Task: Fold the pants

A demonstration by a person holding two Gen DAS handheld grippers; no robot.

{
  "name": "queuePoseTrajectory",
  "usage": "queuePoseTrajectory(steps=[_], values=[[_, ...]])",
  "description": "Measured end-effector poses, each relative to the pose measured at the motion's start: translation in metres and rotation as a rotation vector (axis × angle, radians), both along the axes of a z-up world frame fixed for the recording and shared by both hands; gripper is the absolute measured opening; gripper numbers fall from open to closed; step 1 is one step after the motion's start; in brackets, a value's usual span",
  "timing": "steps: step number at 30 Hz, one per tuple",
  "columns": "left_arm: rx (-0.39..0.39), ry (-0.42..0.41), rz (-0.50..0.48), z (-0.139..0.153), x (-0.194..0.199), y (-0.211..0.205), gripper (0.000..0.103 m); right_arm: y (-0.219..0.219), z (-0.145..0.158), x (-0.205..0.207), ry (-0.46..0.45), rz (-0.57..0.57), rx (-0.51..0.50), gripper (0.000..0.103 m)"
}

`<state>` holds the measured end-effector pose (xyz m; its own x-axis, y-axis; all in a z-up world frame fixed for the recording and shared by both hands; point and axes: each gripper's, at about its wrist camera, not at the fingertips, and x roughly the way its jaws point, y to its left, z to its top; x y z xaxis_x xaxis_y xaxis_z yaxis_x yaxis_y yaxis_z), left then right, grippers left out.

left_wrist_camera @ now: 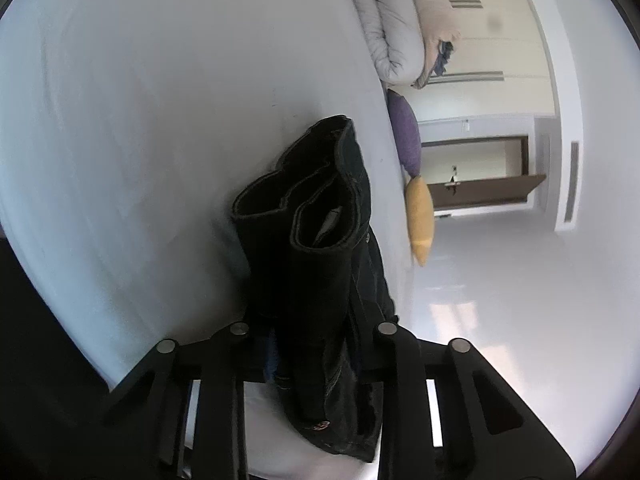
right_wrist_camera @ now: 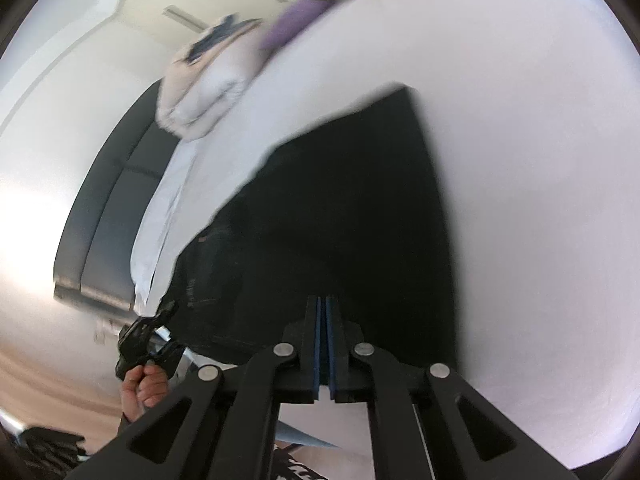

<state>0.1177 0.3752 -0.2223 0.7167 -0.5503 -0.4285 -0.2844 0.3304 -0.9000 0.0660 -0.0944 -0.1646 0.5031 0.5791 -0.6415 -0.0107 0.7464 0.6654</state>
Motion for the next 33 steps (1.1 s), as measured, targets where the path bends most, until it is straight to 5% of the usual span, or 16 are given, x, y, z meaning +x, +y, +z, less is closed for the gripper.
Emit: queuePoseTrajectory(steps=[6, 13, 17, 23, 30, 33], values=[[0.202, -0.071, -0.045, 0.035, -0.005, -0.017, 0.017, 0.075, 0.031, 0.066, -0.025, 0.179, 0.01, 0.005], [0.329, -0.129, -0.078, 0.063, -0.011, -0.032, 0.017, 0.167, -0.009, 0.144, 0.102, 0.32, -0.054, 0.005], [0.377, -0.15, -0.094, 0.071, -0.018, -0.038, 0.017, 0.176, -0.034, 0.16, 0.18, 0.293, -0.166, 0.0], [0.429, -0.164, -0.101, 0.083, -0.004, -0.054, 0.016, 0.177, -0.041, 0.157, 0.15, 0.277, -0.228, 0.0], [0.554, -0.232, -0.156, 0.119, 0.008, -0.084, 0.016, 0.17, -0.052, 0.151, 0.083, 0.247, -0.187, 0.0], [0.603, -0.274, -0.194, 0.14, 0.017, -0.107, 0.016, 0.152, -0.047, 0.147, 0.088, 0.238, -0.043, 0.006]])
